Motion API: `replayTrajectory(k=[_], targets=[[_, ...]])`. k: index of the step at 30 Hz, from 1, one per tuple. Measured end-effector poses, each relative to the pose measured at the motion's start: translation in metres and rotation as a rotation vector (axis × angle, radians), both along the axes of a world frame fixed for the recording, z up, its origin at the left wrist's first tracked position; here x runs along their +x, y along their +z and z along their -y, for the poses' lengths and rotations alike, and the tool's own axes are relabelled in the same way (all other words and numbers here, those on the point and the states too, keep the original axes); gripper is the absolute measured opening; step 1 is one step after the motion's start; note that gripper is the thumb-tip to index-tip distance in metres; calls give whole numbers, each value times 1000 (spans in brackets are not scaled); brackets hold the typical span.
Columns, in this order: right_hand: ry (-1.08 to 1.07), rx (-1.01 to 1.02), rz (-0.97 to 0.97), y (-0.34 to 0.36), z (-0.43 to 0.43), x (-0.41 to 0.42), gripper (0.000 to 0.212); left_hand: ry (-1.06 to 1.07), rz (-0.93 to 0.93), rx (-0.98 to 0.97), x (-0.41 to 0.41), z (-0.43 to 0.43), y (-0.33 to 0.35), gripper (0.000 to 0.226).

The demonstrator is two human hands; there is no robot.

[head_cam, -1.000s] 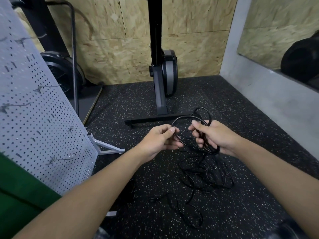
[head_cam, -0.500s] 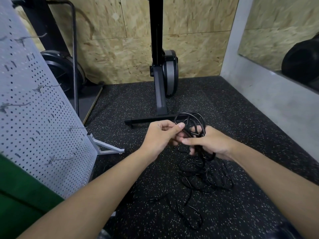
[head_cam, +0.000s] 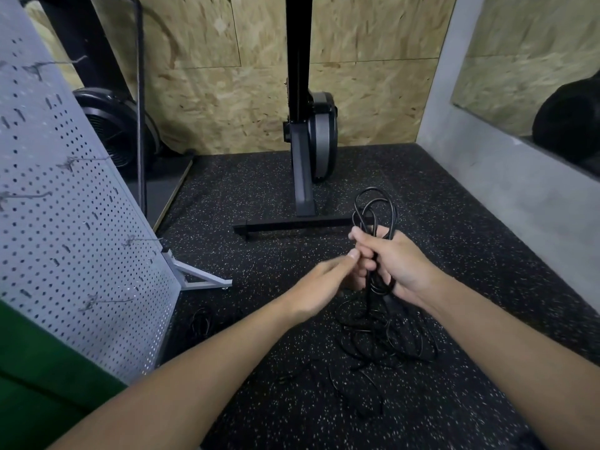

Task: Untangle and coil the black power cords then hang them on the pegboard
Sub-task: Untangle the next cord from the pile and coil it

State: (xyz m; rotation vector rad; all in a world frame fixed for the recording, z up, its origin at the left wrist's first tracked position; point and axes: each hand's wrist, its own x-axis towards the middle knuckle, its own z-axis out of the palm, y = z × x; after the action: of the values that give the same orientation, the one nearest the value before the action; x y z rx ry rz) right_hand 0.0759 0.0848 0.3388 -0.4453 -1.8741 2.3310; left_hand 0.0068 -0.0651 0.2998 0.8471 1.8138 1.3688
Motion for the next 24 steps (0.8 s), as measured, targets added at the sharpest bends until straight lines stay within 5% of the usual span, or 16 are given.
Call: replayTrajectory(k=[4, 12, 20, 24], targets=[[-93, -128, -51, 6, -5, -7, 13, -206, -126, -158, 0, 0, -18, 44], [-152, -165, -34, 16, -18, -4, 13, -195, -598, -341, -18, 11, -37, 17], [-156, 613, 270, -7, -35, -1, 27, -184, -930, -239, -32, 16, -22, 27], [-83, 689, 316, -12, -38, 0, 24, -154, -982, -19, -20, 9, 1, 22]])
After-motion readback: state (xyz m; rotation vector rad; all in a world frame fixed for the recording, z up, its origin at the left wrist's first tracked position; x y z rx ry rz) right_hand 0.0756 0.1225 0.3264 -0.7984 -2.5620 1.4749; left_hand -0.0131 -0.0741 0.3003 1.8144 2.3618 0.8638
